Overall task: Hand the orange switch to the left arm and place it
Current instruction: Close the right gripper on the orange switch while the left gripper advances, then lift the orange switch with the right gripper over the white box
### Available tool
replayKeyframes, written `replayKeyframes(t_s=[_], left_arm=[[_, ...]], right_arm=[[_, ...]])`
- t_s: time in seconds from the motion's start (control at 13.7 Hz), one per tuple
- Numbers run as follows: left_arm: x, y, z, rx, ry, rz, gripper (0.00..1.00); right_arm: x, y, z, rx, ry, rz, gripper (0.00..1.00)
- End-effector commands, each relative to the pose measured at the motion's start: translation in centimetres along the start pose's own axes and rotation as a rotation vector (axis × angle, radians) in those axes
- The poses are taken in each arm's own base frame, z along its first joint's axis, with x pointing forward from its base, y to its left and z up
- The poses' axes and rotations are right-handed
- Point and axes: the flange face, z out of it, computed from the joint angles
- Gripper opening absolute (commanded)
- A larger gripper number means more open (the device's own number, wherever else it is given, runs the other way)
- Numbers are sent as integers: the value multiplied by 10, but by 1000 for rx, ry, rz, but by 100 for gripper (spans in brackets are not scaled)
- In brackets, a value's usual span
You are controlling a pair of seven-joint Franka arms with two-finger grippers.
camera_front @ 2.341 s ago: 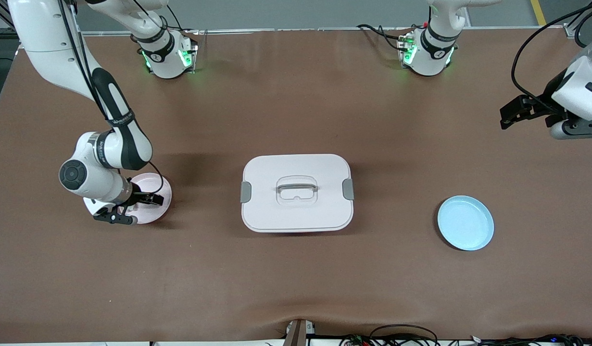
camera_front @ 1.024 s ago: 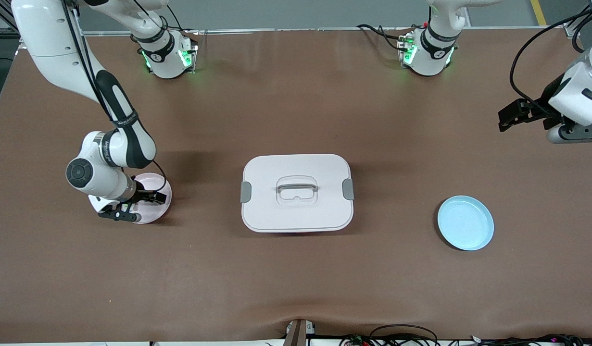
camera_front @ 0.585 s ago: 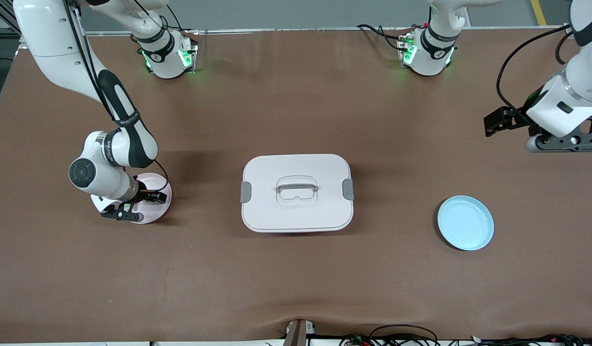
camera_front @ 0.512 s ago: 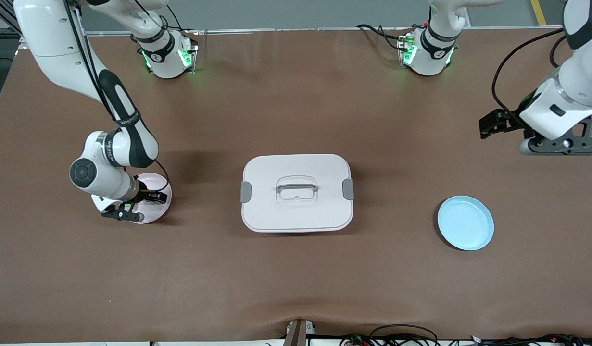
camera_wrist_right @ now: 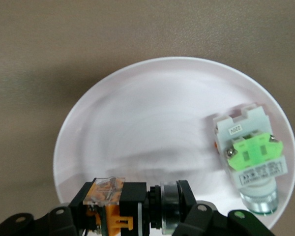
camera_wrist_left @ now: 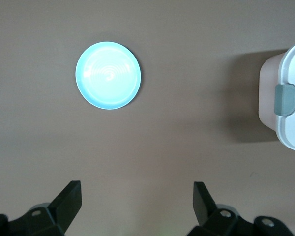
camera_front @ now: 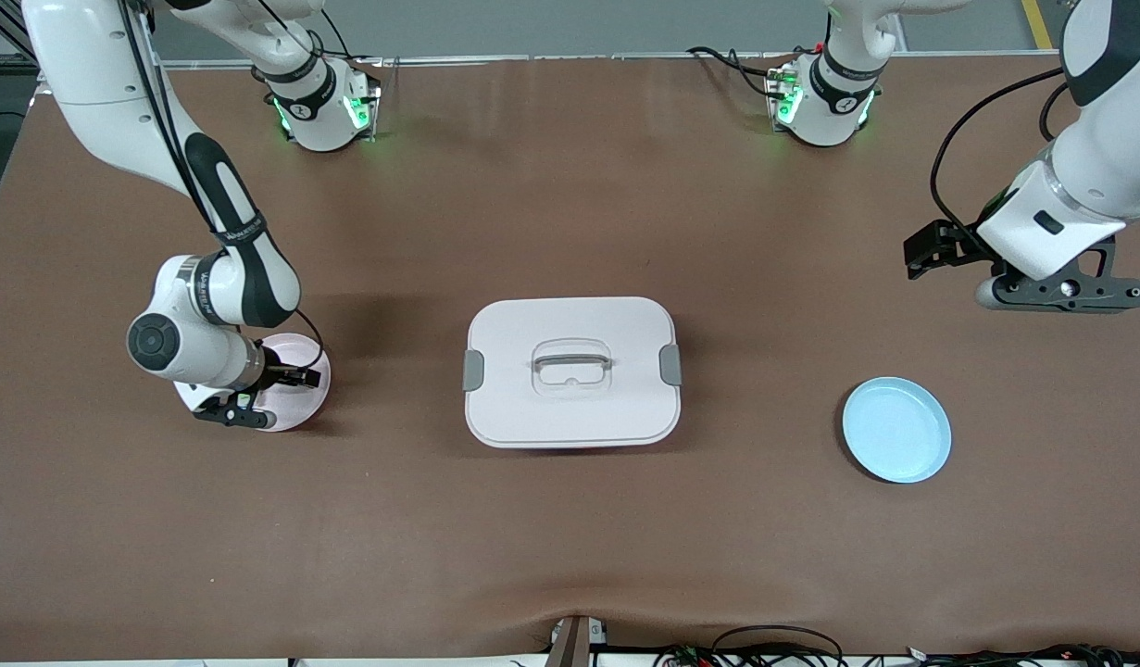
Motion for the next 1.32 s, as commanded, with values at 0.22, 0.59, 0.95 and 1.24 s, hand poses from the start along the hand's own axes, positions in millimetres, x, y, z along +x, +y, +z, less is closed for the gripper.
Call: replayKeyframes(t_s=[0.22,0.59,0.95,1.24], left_arm=[[-3,-12,-23,12,40,-8,100],[11,-35,-3,-2,4,-46,100],[5,-49,-10,8,-19,-72,100],[9,-50,-12,5,-10,-73,100]], right_arm=[[0,-26,-83,135,-135,142,0],[-14,-143,-151,210,-174,423,0],[-47,-272,-187,269,-190,616,0],[-61,-352,-196,304,-206,750,0]])
